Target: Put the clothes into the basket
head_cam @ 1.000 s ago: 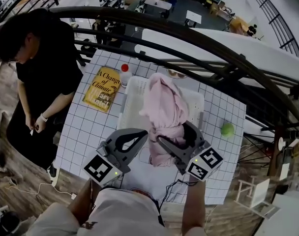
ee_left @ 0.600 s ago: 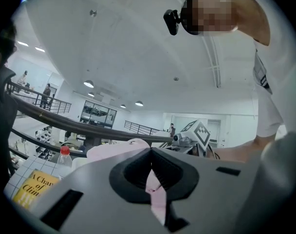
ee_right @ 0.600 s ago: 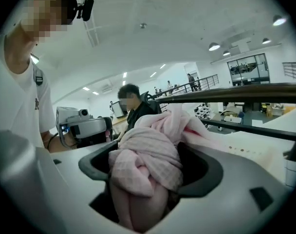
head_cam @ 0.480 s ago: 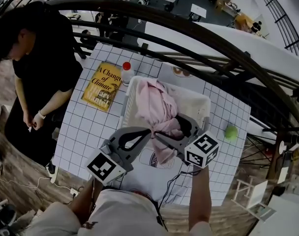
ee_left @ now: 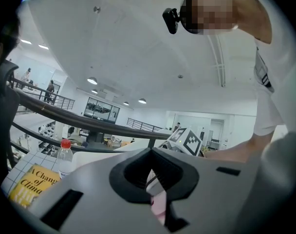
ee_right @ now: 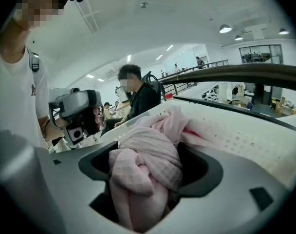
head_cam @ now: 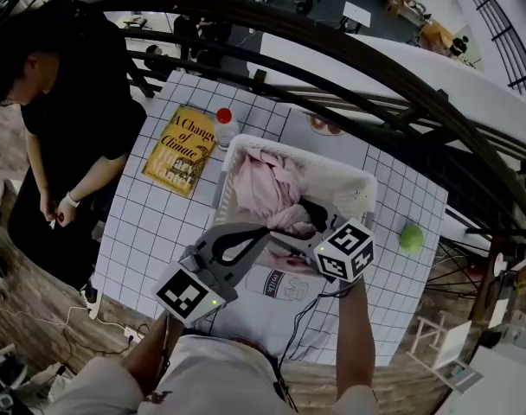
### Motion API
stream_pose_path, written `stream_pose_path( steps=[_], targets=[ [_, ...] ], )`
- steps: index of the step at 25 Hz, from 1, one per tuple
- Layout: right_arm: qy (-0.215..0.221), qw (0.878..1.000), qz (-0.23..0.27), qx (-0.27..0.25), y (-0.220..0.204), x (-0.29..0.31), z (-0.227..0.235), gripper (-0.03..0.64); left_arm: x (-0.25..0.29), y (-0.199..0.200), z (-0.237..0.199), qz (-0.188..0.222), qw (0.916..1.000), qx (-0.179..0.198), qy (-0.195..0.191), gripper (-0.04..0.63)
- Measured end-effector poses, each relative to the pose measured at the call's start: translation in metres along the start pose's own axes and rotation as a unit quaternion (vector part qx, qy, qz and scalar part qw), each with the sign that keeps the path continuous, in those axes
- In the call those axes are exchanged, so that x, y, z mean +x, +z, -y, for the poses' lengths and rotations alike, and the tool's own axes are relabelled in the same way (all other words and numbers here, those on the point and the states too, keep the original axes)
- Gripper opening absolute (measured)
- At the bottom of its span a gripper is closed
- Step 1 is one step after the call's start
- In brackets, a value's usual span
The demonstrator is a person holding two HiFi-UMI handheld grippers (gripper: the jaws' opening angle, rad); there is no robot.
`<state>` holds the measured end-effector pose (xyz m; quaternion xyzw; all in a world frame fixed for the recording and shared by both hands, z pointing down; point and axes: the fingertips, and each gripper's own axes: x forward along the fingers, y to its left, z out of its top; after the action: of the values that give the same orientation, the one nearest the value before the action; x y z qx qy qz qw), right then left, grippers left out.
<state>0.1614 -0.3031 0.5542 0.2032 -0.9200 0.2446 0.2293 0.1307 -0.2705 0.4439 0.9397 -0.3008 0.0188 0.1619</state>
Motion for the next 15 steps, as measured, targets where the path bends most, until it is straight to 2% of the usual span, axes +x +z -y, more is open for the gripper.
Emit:
stream_pose_path(
  steps=[8, 15],
  targets=[
    [0.003, 0.997, -0.072, -0.019, -0.036, 0.028, 0.018, 0.396, 0.003, -0.004, -0.006, -0.003, 0.9999, -0.011, 0.009, 0.005],
    [0.019, 0.994, -0.098, -0.049, -0.052, 0.040, 0.021, 0.397, 0.004, -0.011, -0.009, -0.009, 0.9996, -0.019, 0.017, 0.005]
  ],
)
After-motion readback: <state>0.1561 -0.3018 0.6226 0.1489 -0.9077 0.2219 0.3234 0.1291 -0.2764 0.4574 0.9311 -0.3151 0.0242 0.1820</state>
